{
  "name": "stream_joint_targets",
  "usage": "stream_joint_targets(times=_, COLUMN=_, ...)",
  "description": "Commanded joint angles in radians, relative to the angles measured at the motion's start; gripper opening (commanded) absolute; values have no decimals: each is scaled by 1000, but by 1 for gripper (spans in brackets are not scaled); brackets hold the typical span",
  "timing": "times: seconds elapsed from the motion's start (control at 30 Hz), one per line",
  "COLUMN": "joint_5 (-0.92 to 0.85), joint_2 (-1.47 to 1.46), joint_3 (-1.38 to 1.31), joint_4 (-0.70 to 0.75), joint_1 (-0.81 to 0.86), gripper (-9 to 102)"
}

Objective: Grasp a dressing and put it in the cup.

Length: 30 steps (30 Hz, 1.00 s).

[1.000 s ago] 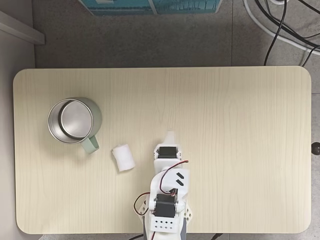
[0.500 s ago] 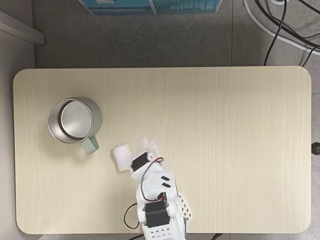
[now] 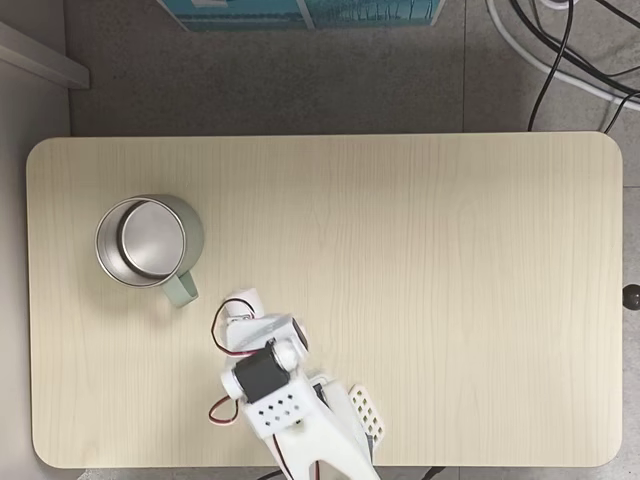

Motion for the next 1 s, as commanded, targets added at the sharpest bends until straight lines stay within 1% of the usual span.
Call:
stream_joint_targets(times=0.0, joint_5=0, joint_2=61, joint_3=-75, joint_4=-135, joint_1=-26, gripper=24)
stream_joint_targets(times=0.17, joint_5=3, joint_2=278, joint_3=-87, joint_4=-295, joint_1=-17, gripper=24)
stream_joint_targets(times=0.27, joint_5=9, joint_2=351, joint_3=-91, joint_4=-351, joint_1=-21, gripper=24)
stream_joint_targets(times=0.53, joint_5=26, joint_2=344, joint_3=-106, joint_4=-359, joint_1=-57, gripper=22)
stream_joint_targets(times=0.6, joint_5=23, joint_2=344, joint_3=-112, joint_4=-359, joint_1=-74, gripper=15)
stream_joint_targets(times=0.63, joint_5=23, joint_2=342, joint_3=-114, joint_4=-357, joint_1=-84, gripper=7)
stream_joint_targets(times=0.67, joint_5=23, joint_2=339, joint_3=-117, joint_4=-354, joint_1=-94, gripper=1)
stream_joint_targets(times=0.7, joint_5=23, joint_2=327, joint_3=-124, joint_4=-354, joint_1=-97, gripper=0)
stream_joint_targets(times=0.87, joint_5=29, joint_2=198, joint_3=-186, joint_4=-351, joint_1=-103, gripper=0)
stream_joint_targets(times=0.97, joint_5=58, joint_2=126, joint_3=-164, joint_4=-282, joint_1=-123, gripper=0)
